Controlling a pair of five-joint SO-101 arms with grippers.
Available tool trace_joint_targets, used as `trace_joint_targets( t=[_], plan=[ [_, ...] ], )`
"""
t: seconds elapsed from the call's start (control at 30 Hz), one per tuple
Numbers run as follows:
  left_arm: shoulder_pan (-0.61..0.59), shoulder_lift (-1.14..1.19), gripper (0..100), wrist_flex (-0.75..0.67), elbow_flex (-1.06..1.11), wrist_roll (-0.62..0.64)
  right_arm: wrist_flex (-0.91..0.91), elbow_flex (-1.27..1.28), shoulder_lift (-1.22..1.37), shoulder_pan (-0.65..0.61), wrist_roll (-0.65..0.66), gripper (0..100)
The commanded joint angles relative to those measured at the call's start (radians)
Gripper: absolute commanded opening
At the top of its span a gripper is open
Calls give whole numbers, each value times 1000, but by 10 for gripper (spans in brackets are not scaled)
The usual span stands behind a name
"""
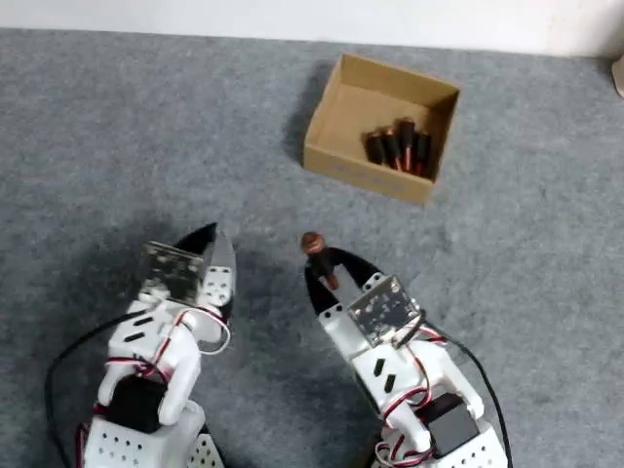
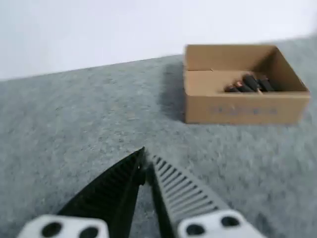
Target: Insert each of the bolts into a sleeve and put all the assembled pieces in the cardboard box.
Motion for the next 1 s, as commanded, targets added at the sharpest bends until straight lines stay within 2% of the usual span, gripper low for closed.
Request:
trace_joint_targets(
  t=[0.0,0.13,0.33,0.47,0.63,0.8,0.97],
  plan=[
    [4,1,7,-37,21,-84,-67,-19,16,96,57,5],
    [-1,1,7,-38,22,-86,-159,-73,196,142,63,5],
    [-7,94,7,-115,22,-89,-283,-409,763,268,63,5],
    [-62,349,7,-275,-27,-104,-288,-746,1198,348,64,5],
    [-114,814,7,-413,-194,-101,-263,-1173,1684,435,64,5],
    [-140,1233,7,-428,-412,-15,-136,-1627,2120,495,58,5],
    [-140,1363,7,-428,-504,-11,-2,-2035,2500,506,58,5]
  ],
)
